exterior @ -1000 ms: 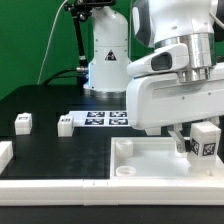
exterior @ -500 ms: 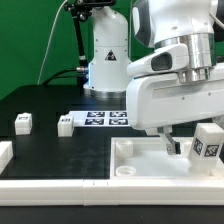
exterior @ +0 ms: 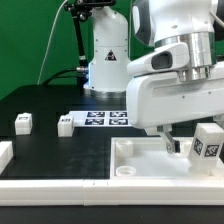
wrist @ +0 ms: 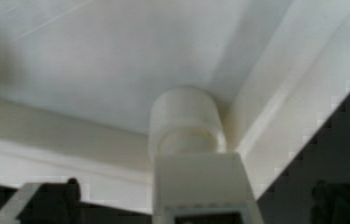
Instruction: Assemble one leg
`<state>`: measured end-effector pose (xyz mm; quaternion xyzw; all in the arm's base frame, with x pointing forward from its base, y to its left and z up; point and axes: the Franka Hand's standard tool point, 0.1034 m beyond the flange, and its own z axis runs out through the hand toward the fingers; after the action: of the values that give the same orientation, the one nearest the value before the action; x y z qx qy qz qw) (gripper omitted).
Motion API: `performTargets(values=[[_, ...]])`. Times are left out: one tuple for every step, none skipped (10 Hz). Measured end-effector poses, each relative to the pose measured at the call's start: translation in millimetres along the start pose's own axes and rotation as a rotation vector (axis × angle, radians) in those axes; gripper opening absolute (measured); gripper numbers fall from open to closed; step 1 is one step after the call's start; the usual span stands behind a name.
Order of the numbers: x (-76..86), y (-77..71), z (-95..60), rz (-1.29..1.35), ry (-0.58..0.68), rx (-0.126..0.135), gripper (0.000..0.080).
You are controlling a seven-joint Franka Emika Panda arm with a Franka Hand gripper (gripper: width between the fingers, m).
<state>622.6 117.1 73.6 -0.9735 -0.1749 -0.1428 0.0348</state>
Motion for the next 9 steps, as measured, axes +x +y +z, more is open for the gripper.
performTargets(values=[[1.3, 0.1, -5.6, -0.001, -0.006, 0.001, 0.0649], [2.5, -0.4, -9.8, -0.002, -0.014, 0.003, 0.0649], [0.3, -2.1, -8.5, -0.002, -0.037, 0.01, 0.0649], [-0.7, -2.4, -8.0, -0.002, -0.045, 0.012, 0.0649], [-3.5, -5.0, -7.7, -0.003, -0.085, 0.024, 0.0649], [-7.7, -9.7, -8.4, 0.005, -0.162, 0.044, 0.0649], [-10.8, -15.2, -10.4, 0.01, -0.262, 0.071, 0.0649], [-9.8, -16.1, -10.6, 0.008, -0.32, 0.088, 0.0649], [-9.7, -14.7, -10.8, 0.012, -0.378, 0.105, 0.0649]])
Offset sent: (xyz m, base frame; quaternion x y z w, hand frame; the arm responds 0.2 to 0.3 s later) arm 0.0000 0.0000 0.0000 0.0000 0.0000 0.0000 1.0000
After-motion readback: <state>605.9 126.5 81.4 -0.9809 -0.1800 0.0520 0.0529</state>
